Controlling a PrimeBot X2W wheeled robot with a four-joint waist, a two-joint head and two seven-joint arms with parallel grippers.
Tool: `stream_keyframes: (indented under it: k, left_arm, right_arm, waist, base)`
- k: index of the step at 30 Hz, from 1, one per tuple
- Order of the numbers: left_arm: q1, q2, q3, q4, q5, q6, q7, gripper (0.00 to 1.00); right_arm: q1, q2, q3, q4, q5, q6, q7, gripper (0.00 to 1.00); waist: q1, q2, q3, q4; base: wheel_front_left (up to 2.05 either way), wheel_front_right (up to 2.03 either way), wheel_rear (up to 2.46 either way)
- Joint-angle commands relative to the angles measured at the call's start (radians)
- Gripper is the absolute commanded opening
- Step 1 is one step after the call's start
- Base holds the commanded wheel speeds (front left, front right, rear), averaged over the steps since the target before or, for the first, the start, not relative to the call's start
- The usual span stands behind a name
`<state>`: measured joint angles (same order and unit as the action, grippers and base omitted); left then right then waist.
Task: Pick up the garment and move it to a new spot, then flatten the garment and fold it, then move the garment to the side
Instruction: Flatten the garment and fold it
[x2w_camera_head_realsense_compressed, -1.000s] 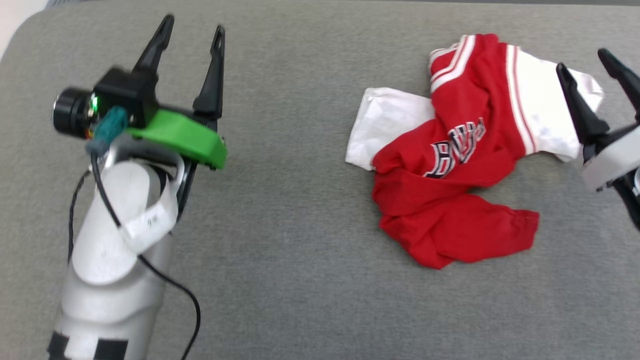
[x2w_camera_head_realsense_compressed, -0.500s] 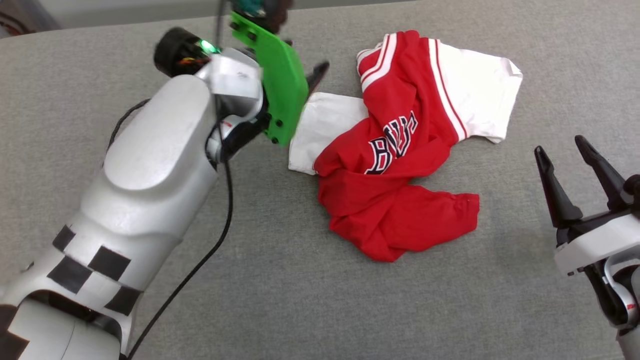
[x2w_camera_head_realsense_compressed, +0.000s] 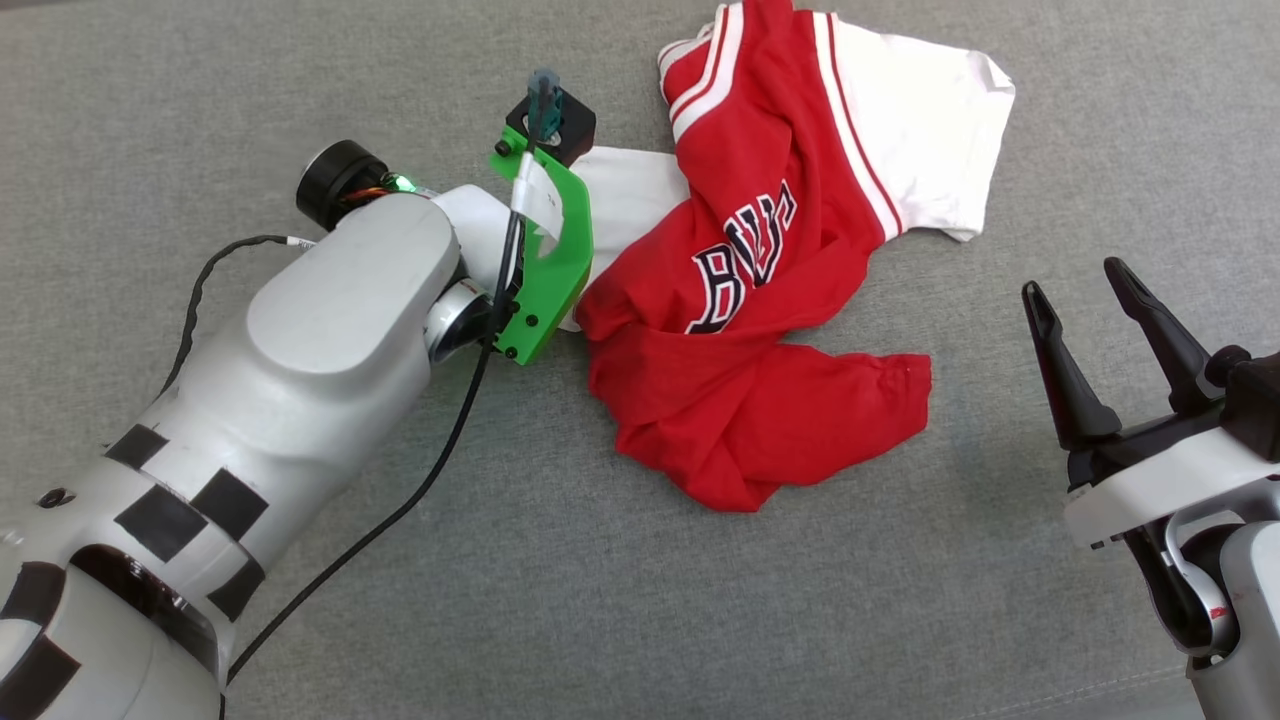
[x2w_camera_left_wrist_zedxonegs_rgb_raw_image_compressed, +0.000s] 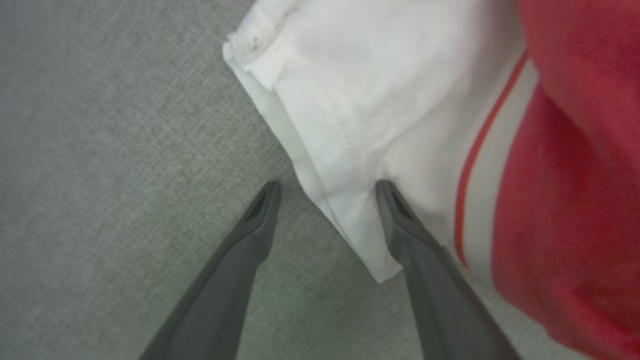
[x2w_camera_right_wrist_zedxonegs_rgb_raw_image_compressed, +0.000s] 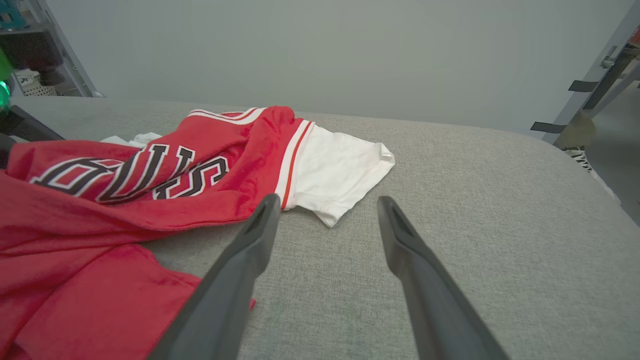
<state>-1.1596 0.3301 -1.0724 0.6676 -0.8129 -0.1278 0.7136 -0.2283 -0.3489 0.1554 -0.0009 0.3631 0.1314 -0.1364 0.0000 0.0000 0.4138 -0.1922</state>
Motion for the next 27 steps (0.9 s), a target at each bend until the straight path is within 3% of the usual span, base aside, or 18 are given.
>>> stream_keyframes:
  k: [1, 5, 6, 7, 11, 12, 16, 21, 27]
  left_arm:
    - [-0.003, 0.006, -0.029, 0.010, -0.014, -0.003, 0.010, 1.00]
    - [0.007, 0.023, -0.124, 0.010, -0.038, -0.003, 0.016, 1.00]
    - [0.005, 0.025, -0.129, 0.011, -0.049, -0.003, -0.004, 0.28]
    - [0.003, 0.025, -0.132, 0.012, -0.057, -0.003, -0.023, 0.00]
    - [-0.014, 0.041, -0.127, -0.011, -0.095, -0.003, -0.148, 0.00]
    - [-0.028, 0.057, -0.112, -0.020, -0.101, -0.003, -0.227, 0.00]
    - [-0.023, 0.110, -0.084, -0.049, -0.120, -0.003, -0.345, 0.00]
    - [0.030, 0.193, -0.046, -0.107, -0.153, 0.001, -0.426, 0.00]
    - [0.151, 0.309, -0.018, -0.198, -0.178, 0.067, -0.493, 0.00]
  right_arm:
    - [-0.017, 0.005, 0.004, -0.001, -0.011, -0.001, -0.006, 1.00]
    - [-0.030, 0.006, 0.013, 0.010, -0.016, -0.001, -0.012, 1.00]
    - [-0.034, 0.006, 0.013, 0.013, -0.017, -0.001, -0.013, 1.00]
    - [-0.035, 0.005, 0.012, 0.016, -0.018, -0.001, -0.014, 1.00]
    - [-0.032, -0.001, 0.009, 0.029, -0.020, -0.001, -0.015, 1.00]
    - [-0.021, -0.005, 0.000, 0.034, -0.020, -0.001, -0.014, 1.00]
    - [0.015, -0.012, -0.025, 0.039, -0.021, -0.001, -0.007, 1.00]
    - [0.062, -0.016, -0.059, 0.030, -0.021, -0.001, 0.007, 1.00]
    - [0.107, -0.012, -0.084, 0.019, -0.023, -0.001, 0.025, 1.00]
  waist:
    - [0.0000, 0.0000, 0.024, -0.017]
    - [0.0000, 0.0000, 0.033, -0.016]
    - [0.0000, 0.0000, 0.033, -0.012]
    - [0.0000, 0.0000, 0.030, -0.007]
    - [0.0000, 0.0000, -0.003, 0.020]
    - [0.0000, 0.0000, -0.026, 0.039]
    - [0.0000, 0.0000, -0.074, 0.079]
    - [0.0000, 0.0000, -0.118, 0.128]
    - [0.0000, 0.0000, -0.152, 0.164]
  base:
    - [0.00, 0.00, 0.00]
    - [0.00, 0.00, 0.00]
    - [0.00, 0.00, 0.00]
    - [0.00, 0.00, 0.00]
    - [0.00, 0.00, 0.00]
    - [0.00, 0.00, 0.00]
    - [0.00, 0.00, 0.00]
    - [0.00, 0.00, 0.00]
    - [0.00, 0.00, 0.00]
